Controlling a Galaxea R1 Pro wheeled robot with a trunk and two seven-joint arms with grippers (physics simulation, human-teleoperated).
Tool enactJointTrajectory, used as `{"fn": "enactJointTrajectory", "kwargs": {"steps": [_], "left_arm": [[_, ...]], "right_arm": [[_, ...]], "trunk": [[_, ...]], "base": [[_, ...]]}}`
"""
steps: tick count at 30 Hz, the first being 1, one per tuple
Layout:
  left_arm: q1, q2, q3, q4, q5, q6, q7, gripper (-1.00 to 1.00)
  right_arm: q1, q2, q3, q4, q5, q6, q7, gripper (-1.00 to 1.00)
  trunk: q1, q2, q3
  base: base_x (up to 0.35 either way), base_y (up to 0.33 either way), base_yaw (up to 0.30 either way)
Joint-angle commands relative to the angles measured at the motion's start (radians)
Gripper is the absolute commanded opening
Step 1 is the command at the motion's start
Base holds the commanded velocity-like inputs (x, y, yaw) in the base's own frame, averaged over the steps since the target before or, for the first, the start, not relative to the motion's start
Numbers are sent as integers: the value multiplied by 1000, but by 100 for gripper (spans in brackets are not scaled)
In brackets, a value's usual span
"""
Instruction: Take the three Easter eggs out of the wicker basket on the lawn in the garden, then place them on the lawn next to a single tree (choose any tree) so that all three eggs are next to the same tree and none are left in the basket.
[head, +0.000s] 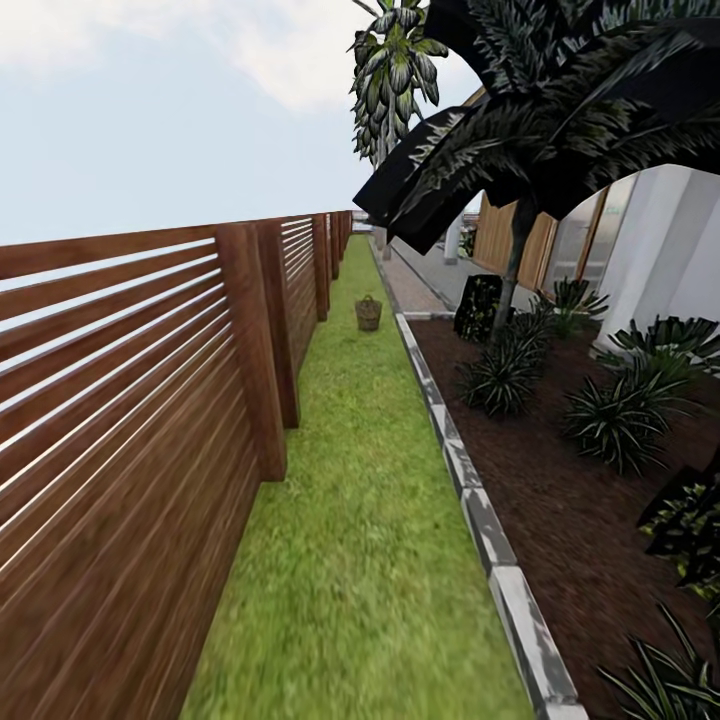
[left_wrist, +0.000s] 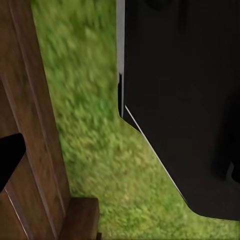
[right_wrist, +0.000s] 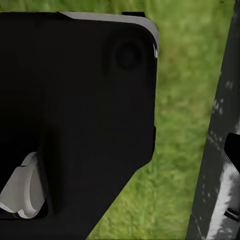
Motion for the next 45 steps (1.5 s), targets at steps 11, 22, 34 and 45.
{"fn": "enactJointTrajectory", "kwargs": {"steps": [11, 22, 34, 45], "left_arm": [[0, 0, 0, -1, 0, 0, 0, 100], [0, 0, 0, -1, 0, 0, 0, 100], [0, 0, 0, -1, 0, 0, 0, 100], [0, 0, 0, -1, 0, 0, 0, 100]], "right_arm": [[0, 0, 0, 0, 0, 0, 0, 100], [0, 0, 0, 0, -1, 0, 0, 100], [0, 0, 0, 0, 0, 0, 0, 100], [0, 0, 0, 0, 0, 0, 0, 100]], "trunk": [[1, -1, -1], [1, -1, -1], [1, -1, -1], [1, -1, -1]], "base": [[323, 0, 0], [323, 0, 0], [323, 0, 0], [323, 0, 0]]}}
